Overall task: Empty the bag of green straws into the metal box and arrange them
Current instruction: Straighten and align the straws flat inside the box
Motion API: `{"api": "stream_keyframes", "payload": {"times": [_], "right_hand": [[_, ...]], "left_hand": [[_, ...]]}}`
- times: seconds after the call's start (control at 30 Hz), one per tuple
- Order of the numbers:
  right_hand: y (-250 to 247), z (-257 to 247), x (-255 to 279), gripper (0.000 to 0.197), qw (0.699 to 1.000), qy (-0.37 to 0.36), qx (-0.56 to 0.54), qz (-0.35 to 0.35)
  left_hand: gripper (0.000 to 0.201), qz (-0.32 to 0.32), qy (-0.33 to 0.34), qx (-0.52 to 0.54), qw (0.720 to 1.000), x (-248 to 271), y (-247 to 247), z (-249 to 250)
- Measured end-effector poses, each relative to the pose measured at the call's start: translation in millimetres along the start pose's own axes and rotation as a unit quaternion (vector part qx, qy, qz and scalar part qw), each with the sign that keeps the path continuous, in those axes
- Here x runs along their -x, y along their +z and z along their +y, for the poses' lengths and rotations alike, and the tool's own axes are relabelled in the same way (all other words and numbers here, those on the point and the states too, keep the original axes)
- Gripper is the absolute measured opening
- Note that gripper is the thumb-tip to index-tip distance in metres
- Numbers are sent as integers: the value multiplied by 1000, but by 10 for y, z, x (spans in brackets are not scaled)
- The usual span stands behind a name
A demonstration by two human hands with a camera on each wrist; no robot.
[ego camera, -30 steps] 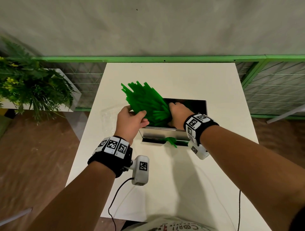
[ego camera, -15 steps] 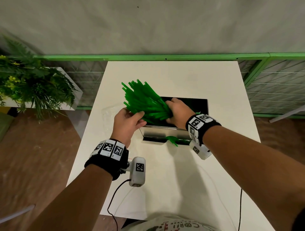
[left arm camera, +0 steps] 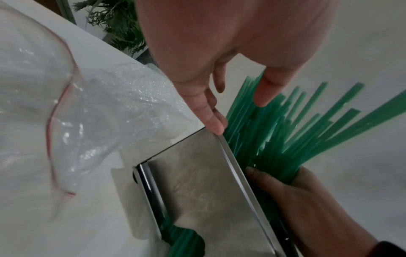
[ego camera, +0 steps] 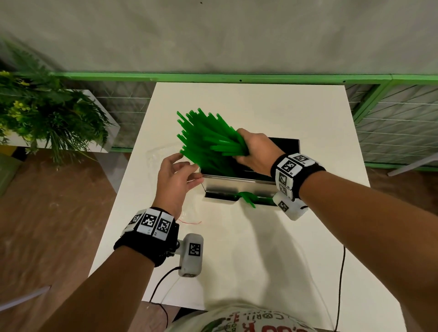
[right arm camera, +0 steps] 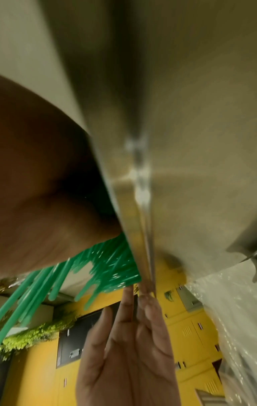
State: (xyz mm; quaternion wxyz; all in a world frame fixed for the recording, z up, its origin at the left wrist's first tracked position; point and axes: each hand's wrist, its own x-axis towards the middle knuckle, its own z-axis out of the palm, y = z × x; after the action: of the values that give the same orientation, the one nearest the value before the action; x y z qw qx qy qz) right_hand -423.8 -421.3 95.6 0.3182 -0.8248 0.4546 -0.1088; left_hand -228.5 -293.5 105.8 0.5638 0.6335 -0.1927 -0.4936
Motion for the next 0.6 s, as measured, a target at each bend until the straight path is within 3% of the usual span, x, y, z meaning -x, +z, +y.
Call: {"api": "stream_keyframes", "payload": {"times": [0.17,0.43,0.6], "right_hand": [[-60,-17,39,26,1000,-14,-21,-10],[-90,-162,86,28,996,-53,-66,12],[-91,-288,90,25,995,-72,-62,15]], "left_hand": [[44,22,55,-73,996,66,-133,-6],[55,-2,103,-158,982,156,-155,-81],[68,37,223,-221,949,240,-114,-57]]}}
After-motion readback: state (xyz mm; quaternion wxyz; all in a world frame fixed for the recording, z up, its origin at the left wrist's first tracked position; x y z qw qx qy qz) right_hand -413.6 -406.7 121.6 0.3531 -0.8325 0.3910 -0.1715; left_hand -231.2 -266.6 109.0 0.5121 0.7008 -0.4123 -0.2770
